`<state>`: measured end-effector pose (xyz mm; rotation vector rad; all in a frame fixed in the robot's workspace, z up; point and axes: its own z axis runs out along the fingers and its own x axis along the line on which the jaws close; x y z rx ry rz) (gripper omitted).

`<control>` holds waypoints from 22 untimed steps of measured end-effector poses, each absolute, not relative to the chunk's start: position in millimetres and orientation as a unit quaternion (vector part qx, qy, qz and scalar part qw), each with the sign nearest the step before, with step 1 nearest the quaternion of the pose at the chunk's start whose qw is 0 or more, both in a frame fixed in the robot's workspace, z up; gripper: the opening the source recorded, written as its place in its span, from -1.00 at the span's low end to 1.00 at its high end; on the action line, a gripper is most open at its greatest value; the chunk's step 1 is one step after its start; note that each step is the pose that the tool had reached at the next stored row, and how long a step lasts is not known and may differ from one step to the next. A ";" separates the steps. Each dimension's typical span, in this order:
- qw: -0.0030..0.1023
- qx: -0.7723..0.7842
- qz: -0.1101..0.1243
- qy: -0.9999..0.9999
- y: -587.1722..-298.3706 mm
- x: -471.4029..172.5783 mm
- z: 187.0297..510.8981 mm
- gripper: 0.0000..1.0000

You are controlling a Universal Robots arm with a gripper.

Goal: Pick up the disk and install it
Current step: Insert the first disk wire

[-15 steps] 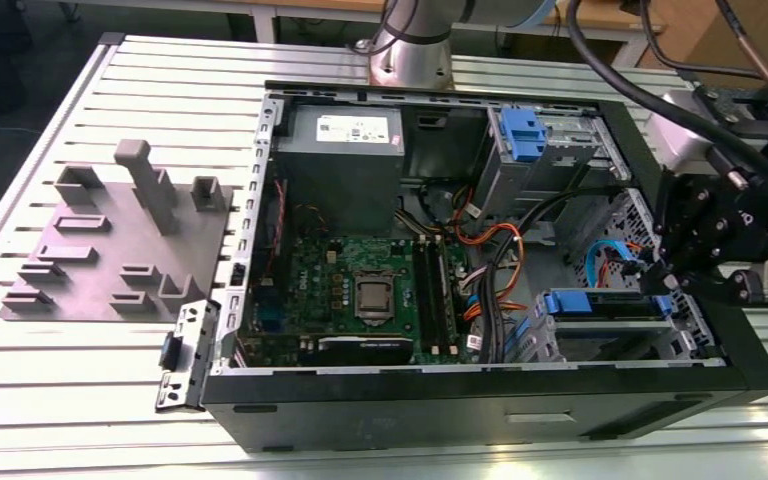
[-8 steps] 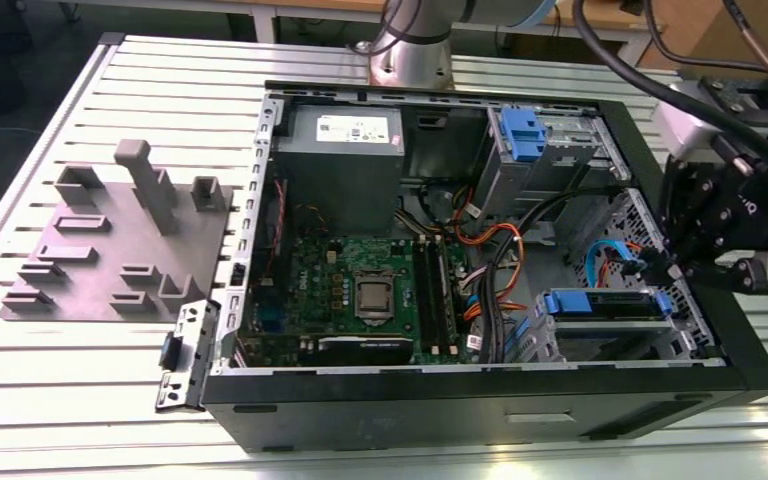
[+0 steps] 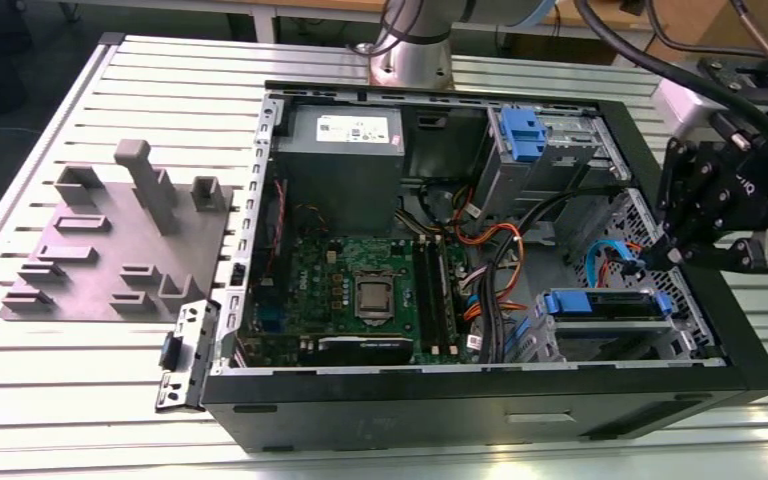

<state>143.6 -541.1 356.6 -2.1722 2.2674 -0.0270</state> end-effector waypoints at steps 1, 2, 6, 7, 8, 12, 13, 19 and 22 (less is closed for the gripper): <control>0.001 -0.692 -0.009 0.722 -538.5 145.6 356.7 -0.79; 0.000 -0.692 -0.008 0.722 -535.4 147.6 356.7 -0.79; -0.001 -0.692 -0.007 0.722 -524.4 149.6 356.7 -0.79; -0.001 -0.692 -0.007 0.722 -521.7 150.0 356.7 -0.79; -0.004 -0.692 -0.004 0.722 -520.5 151.1 356.7 -0.79; -0.016 -0.692 0.007 0.722 -520.3 157.3 356.7 -0.79; -0.016 -0.692 0.007 0.722 -520.2 157.3 356.6 -0.79; -0.017 -0.692 0.009 0.722 -520.3 158.0 356.6 -0.79; -0.023 -0.692 0.015 0.722 -520.3 159.2 356.4 -0.65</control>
